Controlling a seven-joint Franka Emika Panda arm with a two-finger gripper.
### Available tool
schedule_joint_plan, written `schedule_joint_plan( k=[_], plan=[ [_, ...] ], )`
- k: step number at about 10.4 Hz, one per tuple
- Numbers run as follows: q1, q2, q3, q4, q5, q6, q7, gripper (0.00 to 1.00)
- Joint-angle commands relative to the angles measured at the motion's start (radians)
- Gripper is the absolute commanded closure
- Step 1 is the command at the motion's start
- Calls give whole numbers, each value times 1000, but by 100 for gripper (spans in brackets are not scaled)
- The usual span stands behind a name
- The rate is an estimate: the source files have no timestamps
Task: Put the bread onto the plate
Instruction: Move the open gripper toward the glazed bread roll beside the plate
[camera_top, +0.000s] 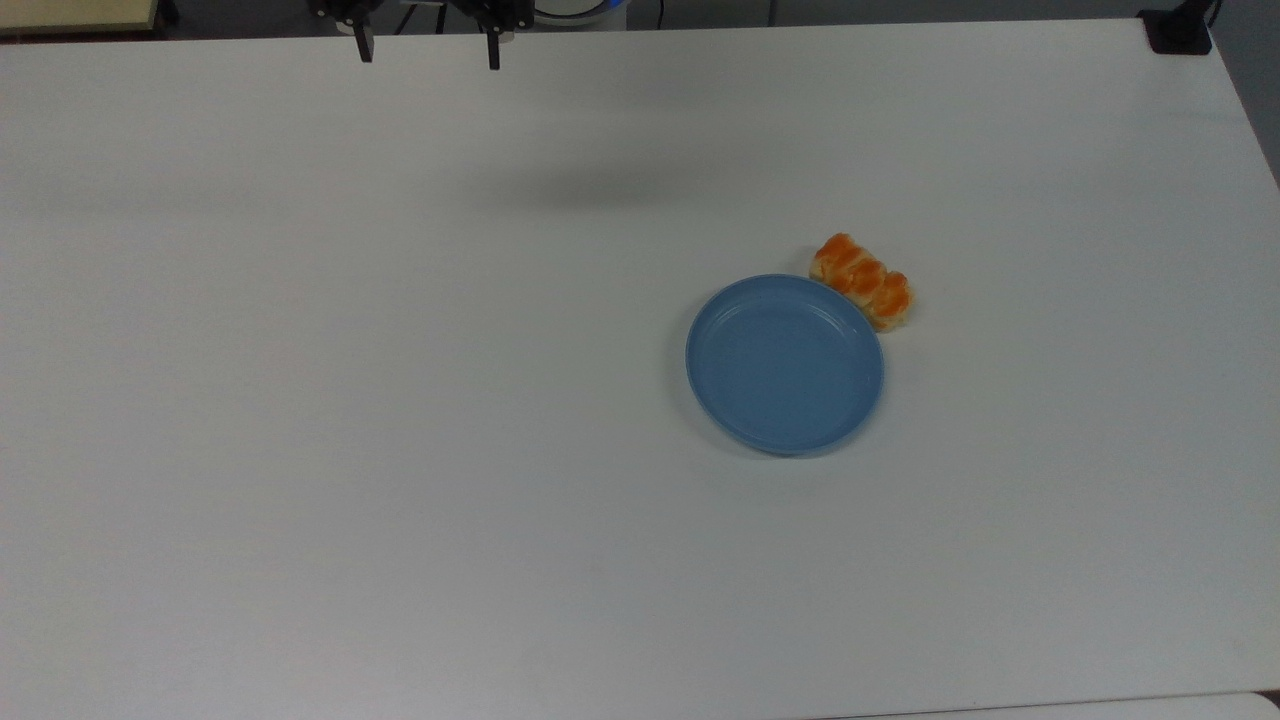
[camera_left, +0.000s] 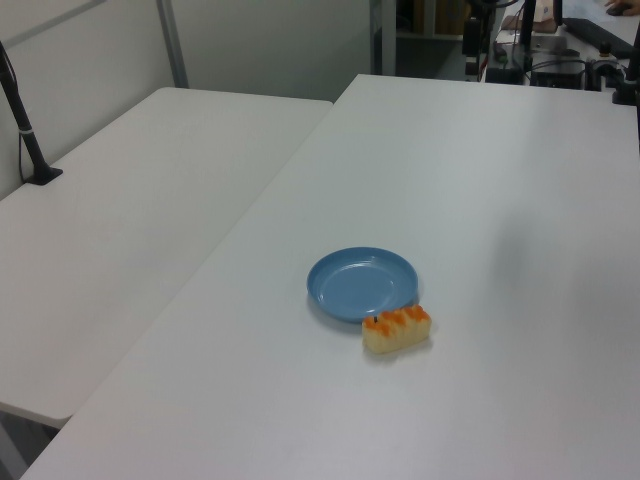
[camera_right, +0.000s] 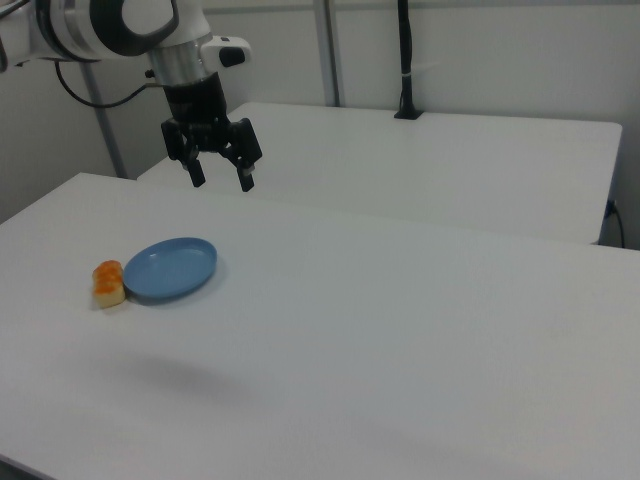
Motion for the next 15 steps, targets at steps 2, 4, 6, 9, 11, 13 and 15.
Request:
schedule_joint_plan(
  k=[2,4,6,9,11,13,15],
  plan=[
    [-12,-35,8,-32,14,-13,-20,0],
    [-12,-33,8,-32,14,-10,-20,0],
    [-9,-30,8,-32,14,-4,-20,0],
    [59,-6,18,-37,15,-3,-11,0],
    [124,8,18,-44,18,-3,-6,0],
    [199,8,18,-84,44,31,-6,0],
    [270,11,18,-121,63,62,-5,0]
  ],
)
